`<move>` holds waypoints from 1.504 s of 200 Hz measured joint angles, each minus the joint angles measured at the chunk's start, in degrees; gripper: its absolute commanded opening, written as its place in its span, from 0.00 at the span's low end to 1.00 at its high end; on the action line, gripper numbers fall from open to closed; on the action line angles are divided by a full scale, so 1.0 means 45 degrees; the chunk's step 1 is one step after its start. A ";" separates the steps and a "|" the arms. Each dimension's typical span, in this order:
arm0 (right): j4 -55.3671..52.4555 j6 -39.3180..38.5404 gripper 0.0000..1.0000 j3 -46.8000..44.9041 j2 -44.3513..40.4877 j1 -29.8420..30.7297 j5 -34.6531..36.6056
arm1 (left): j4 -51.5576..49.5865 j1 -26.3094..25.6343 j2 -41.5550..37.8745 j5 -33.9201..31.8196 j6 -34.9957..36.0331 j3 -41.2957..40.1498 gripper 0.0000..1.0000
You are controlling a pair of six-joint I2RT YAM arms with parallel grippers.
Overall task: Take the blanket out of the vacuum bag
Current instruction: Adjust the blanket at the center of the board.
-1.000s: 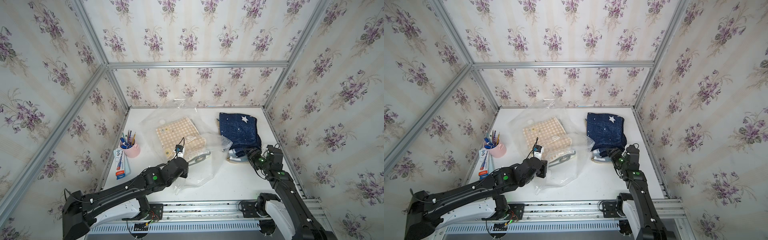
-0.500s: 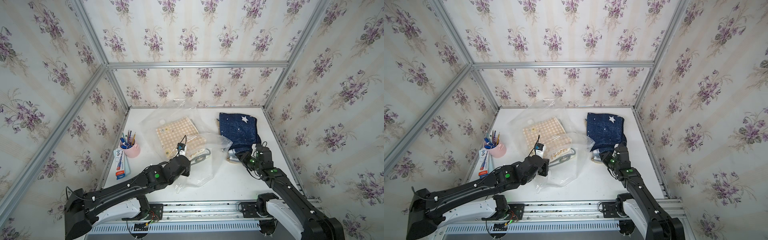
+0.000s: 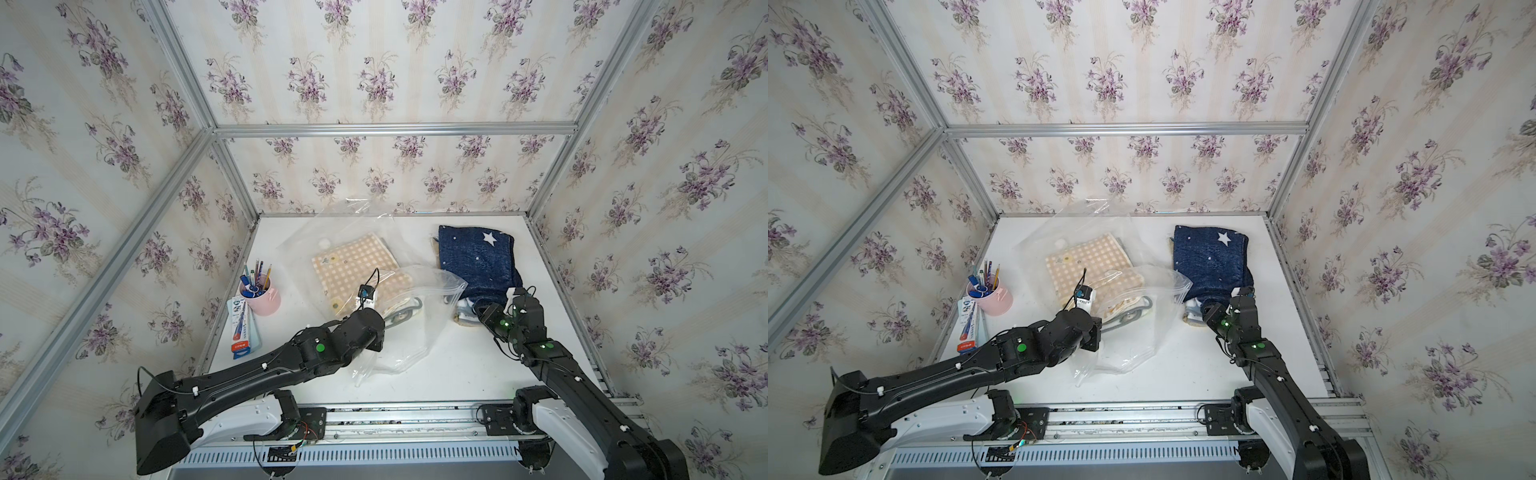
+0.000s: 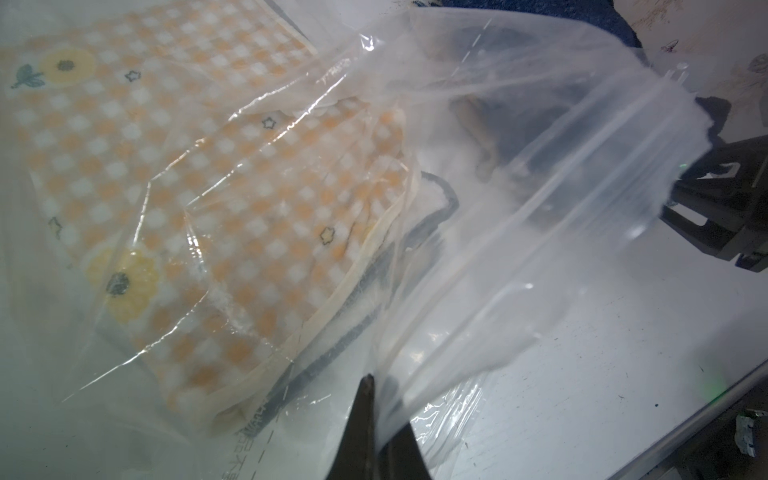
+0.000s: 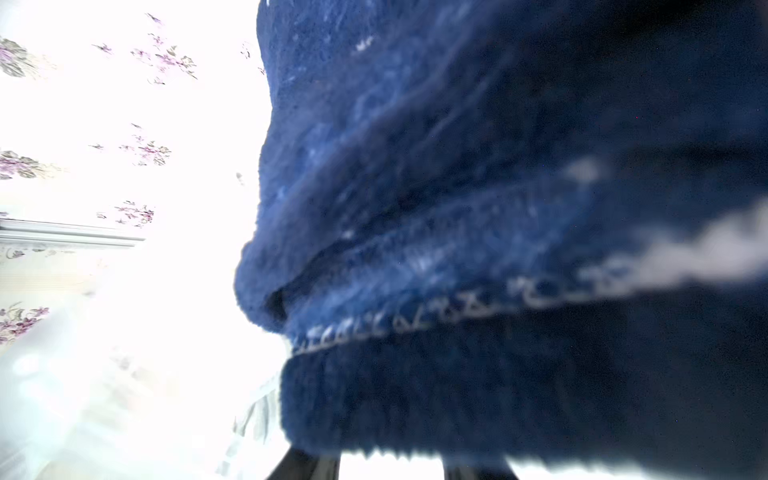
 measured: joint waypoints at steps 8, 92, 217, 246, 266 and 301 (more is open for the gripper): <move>0.0151 -0.0087 0.39 0.0058 0.0306 0.0000 -0.0087 | 0.0005 0.0000 0.0019 0.0010 0.0000 0.0024 0.06; 0.1122 -0.0491 0.06 0.0709 0.2021 0.0583 -0.0471 | -0.0005 0.0000 0.0015 0.0024 0.0039 0.0024 0.07; 0.0797 0.0165 0.05 0.2603 0.0850 0.0583 -0.2482 | -0.0189 0.0000 -0.0559 -0.0233 0.0248 0.0010 0.07; 0.0588 0.0291 0.20 0.1953 0.1064 0.0554 -0.2793 | -0.0189 0.0000 -0.0583 -0.0248 0.0272 -0.0107 0.07; -0.0291 0.0228 0.35 0.1783 0.1030 0.0403 -0.2807 | -0.0180 0.0000 -0.0690 -0.0253 0.0277 -0.0243 0.07; -0.2161 -0.0253 0.42 0.2385 -0.0345 0.0262 -0.1914 | -0.0126 0.0000 -0.0826 -0.0262 0.0282 -0.0457 0.07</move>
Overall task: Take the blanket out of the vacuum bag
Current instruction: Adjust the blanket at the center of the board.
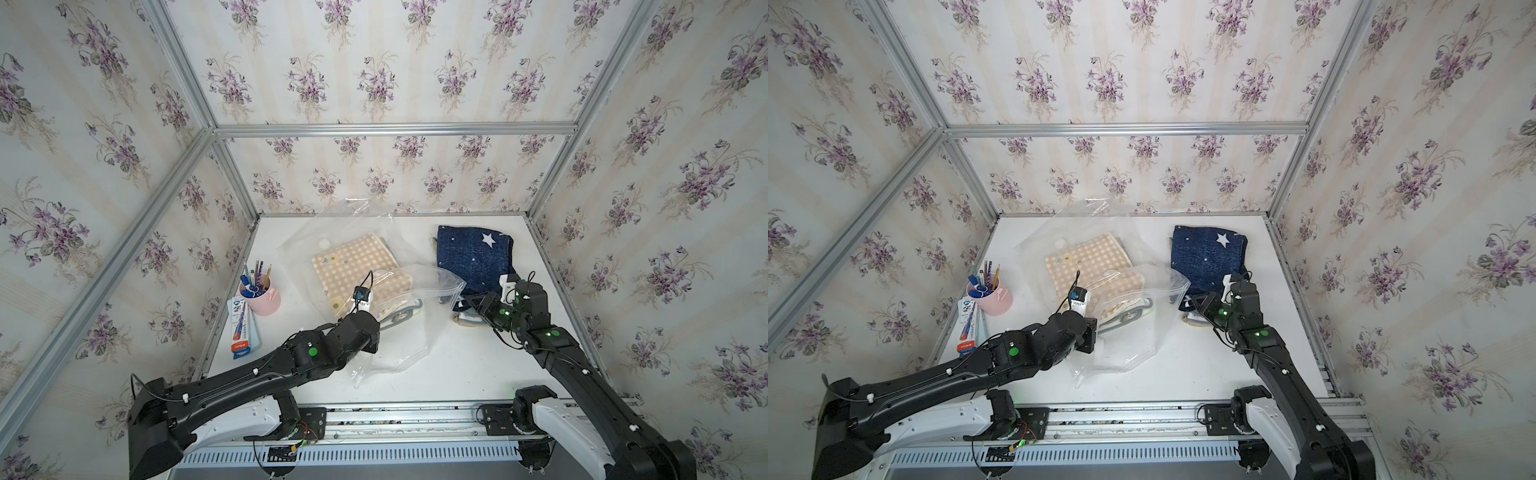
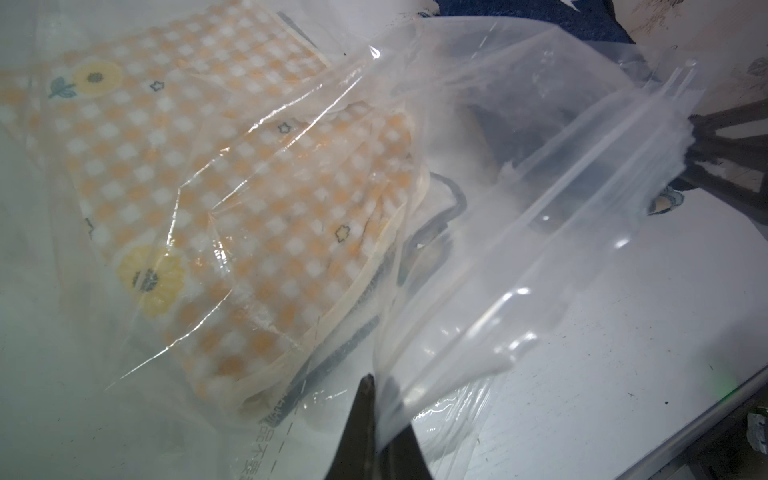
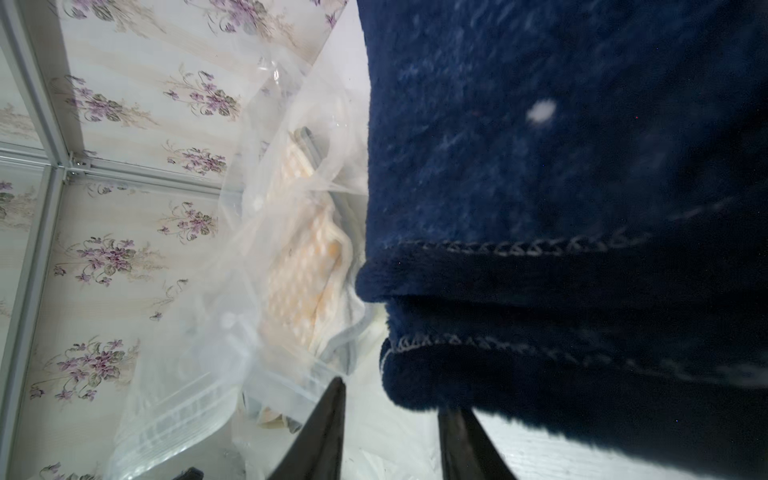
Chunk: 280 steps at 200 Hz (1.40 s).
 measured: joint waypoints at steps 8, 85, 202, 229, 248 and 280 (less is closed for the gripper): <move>-0.0418 -0.0151 0.41 0.0253 -0.0253 0.0000 0.0097 | 0.0029 0.0000 0.0005 0.0000 0.0005 -0.0010 0.07; -0.2380 -0.1642 0.50 0.3730 0.1282 -0.1336 0.2560 | 0.0141 0.0000 -0.0083 0.0000 0.0112 -0.0034 0.08; 0.0131 -0.2511 0.55 0.1404 0.5042 -0.3978 0.1656 | 0.0165 0.0005 -0.0418 -0.0151 0.0180 -0.0335 0.08; 0.0418 -0.2555 0.36 0.1360 0.5226 -0.3978 0.1472 | 0.0175 0.0005 -0.0223 -0.0146 0.0223 -0.0321 0.08; 0.0627 -0.2540 0.12 0.1239 0.5328 -0.3978 0.1171 | 0.0189 0.0005 -0.0209 -0.0151 0.0306 -0.0311 0.08; 0.0729 -0.2458 0.00 0.1263 0.5085 -0.3997 0.0797 | 0.0180 0.0005 -0.0359 -0.0170 0.0321 -0.0311 0.08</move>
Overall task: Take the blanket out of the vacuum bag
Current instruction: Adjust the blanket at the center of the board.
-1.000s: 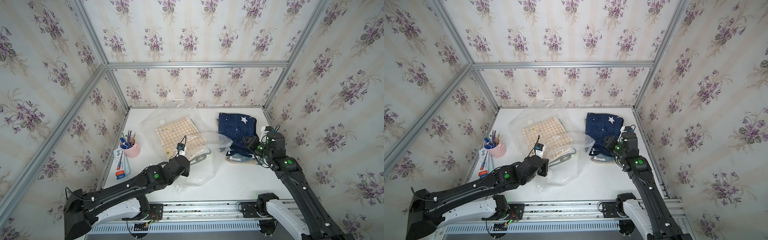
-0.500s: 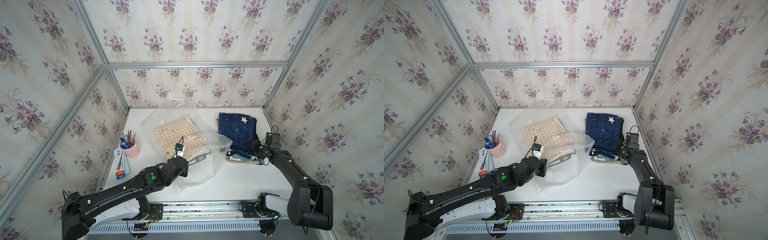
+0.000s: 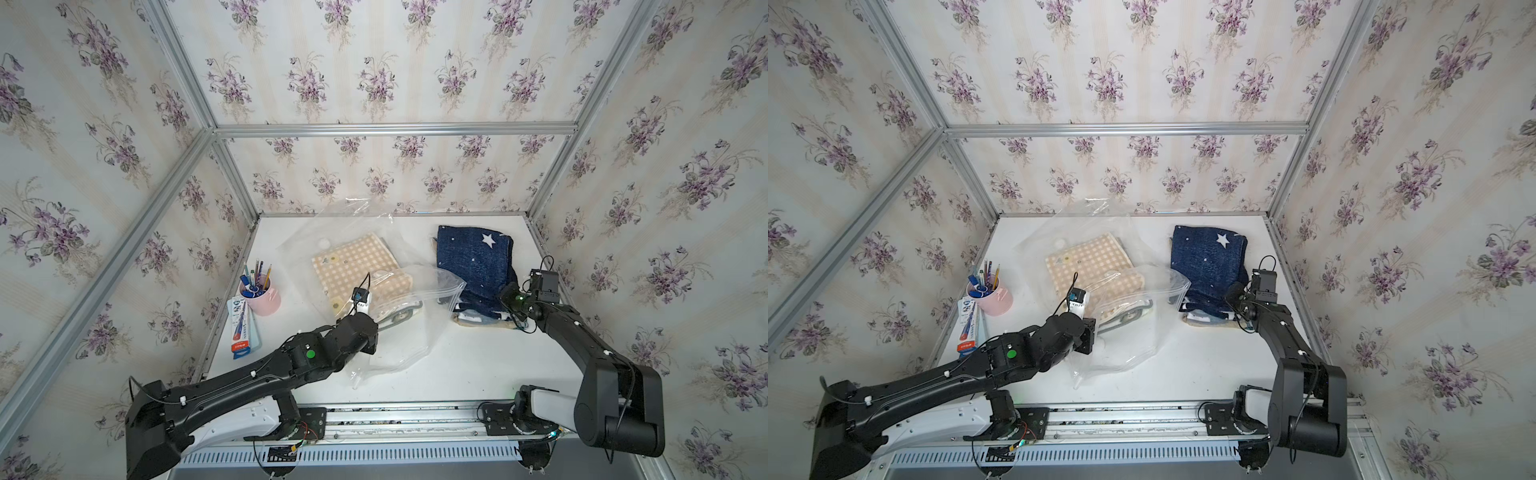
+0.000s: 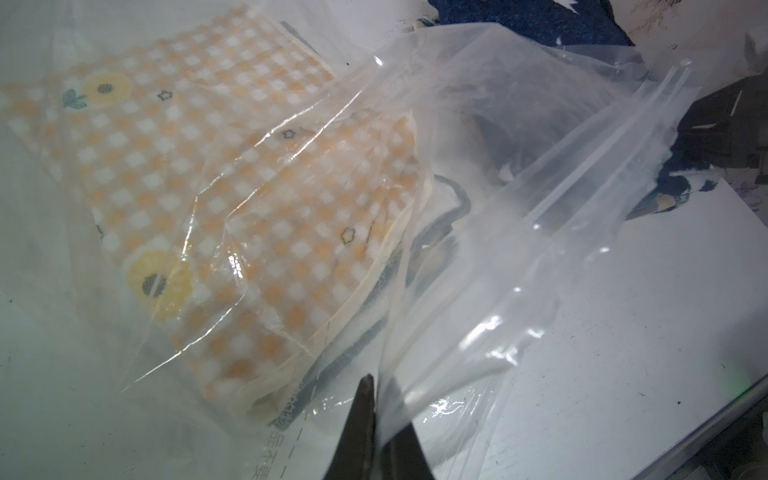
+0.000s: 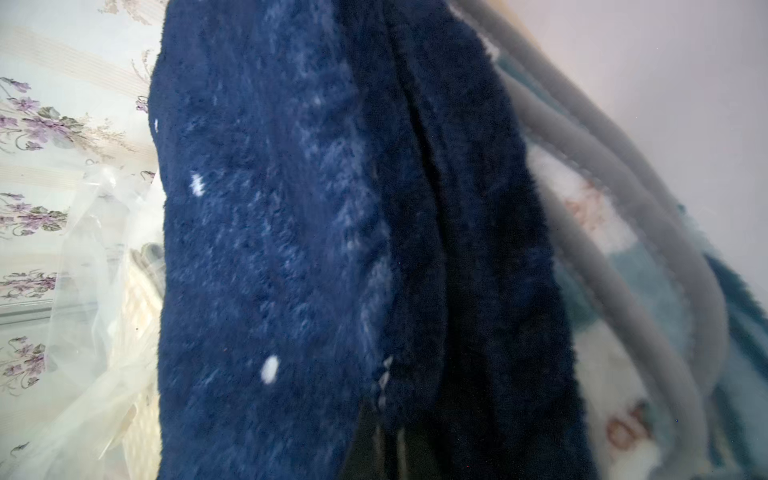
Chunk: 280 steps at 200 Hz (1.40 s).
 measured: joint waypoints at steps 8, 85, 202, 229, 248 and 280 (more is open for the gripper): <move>-0.0005 0.0005 0.00 0.0010 -0.0219 0.0000 -0.0015 | -0.0005 0.0000 -0.0053 -0.0029 0.0000 0.0000 0.08; -0.0563 0.0253 0.00 0.0690 -0.2181 -0.0287 -0.0015 | -0.0019 0.0000 -0.0083 -0.0126 0.0005 -0.0019 0.07; -0.1919 0.0291 0.00 0.2103 -0.2992 -0.1229 -0.1365 | -0.0005 0.0000 -0.0214 -0.0160 0.0185 0.0005 0.07; -0.2011 0.0248 0.00 0.1875 -0.3687 -0.1277 -0.1083 | -0.0010 0.0000 -0.0267 -0.0175 0.0185 0.0005 0.07; -0.2055 0.0248 0.00 0.0962 -0.3949 -0.1525 -0.0797 | -0.0005 0.0000 -0.0238 -0.0170 0.0189 0.0005 0.08; -0.1996 0.0248 0.00 -0.0442 -0.3419 -0.2103 -0.0228 | -0.0005 0.0000 -0.0189 -0.0155 0.0194 0.0005 0.07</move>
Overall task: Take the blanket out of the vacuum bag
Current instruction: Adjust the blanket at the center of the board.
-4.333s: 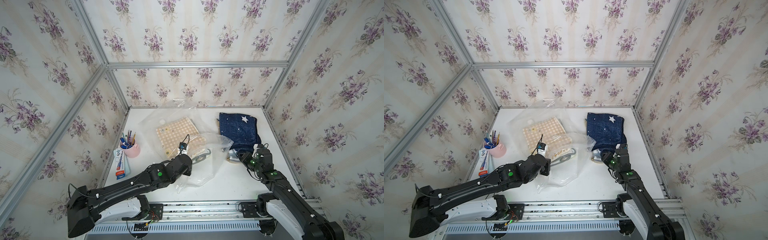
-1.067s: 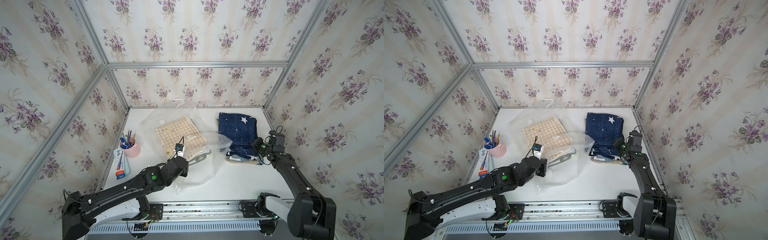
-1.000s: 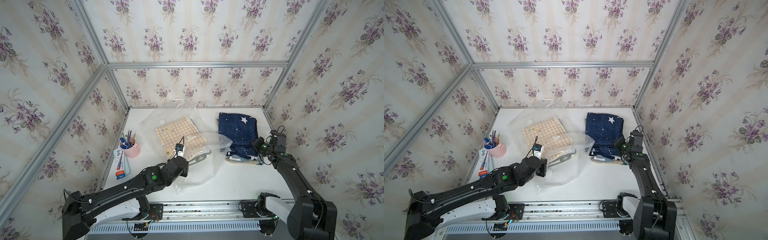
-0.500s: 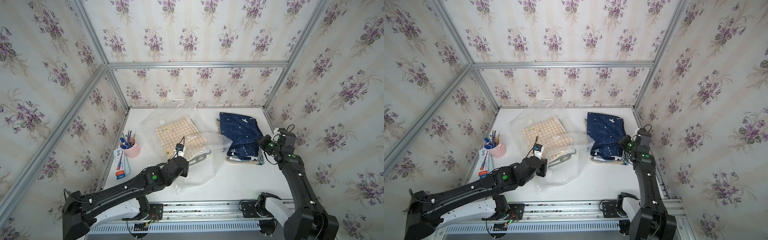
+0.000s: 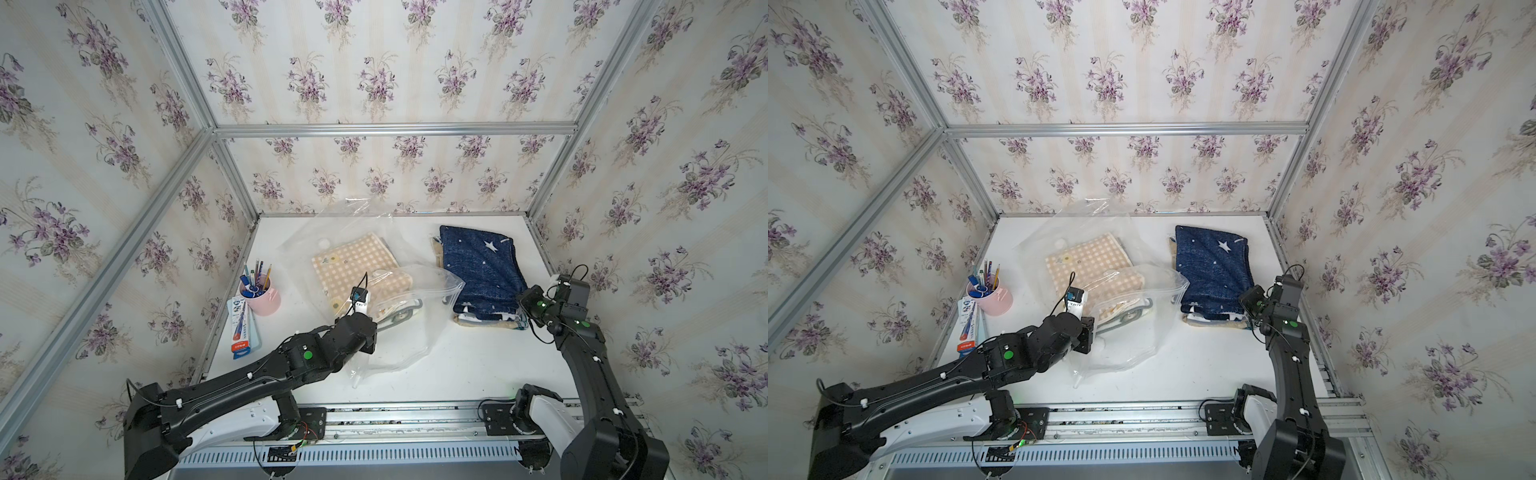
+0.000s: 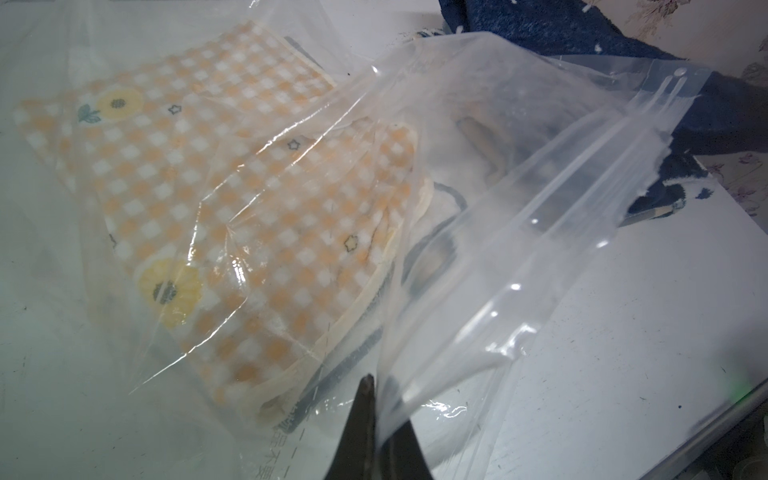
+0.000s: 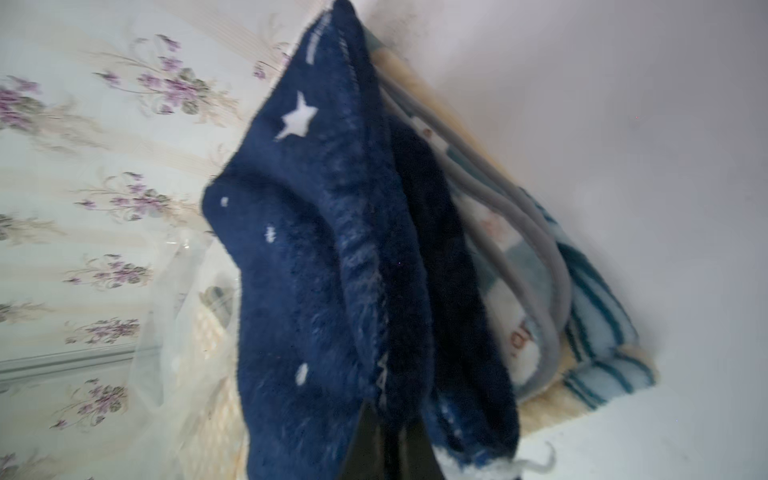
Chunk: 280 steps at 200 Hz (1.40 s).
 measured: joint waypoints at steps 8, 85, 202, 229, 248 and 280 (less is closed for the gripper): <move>0.0068 0.0010 0.01 -0.0287 0.0223 -0.0155 0.0068 | 0.0000 0.0000 -0.0015 0.0005 -0.0005 -0.0005 0.07; 0.0534 -0.0010 0.41 0.0151 0.0602 -0.0316 0.0019 | -0.0029 0.0000 -0.0437 -0.0019 -0.0024 -0.0228 0.10; 0.0291 0.0097 0.35 0.1229 -0.0699 0.4391 0.0321 | -0.0092 0.0024 0.0175 -0.0384 -0.0189 0.0083 0.04; 0.1627 0.0340 0.33 0.1030 0.0860 0.5693 0.0350 | -0.0355 0.0024 0.0291 -0.0481 -0.0442 0.0228 0.04; 0.2361 0.0379 0.33 0.0661 0.1991 0.5780 0.0306 | -0.0636 0.0024 0.0155 -0.0573 -0.0573 0.0262 0.04; 0.3201 0.0291 0.36 0.0131 0.3415 0.5780 0.0355 | -0.0884 0.0034 -0.0287 -0.0772 -0.0792 0.0039 0.05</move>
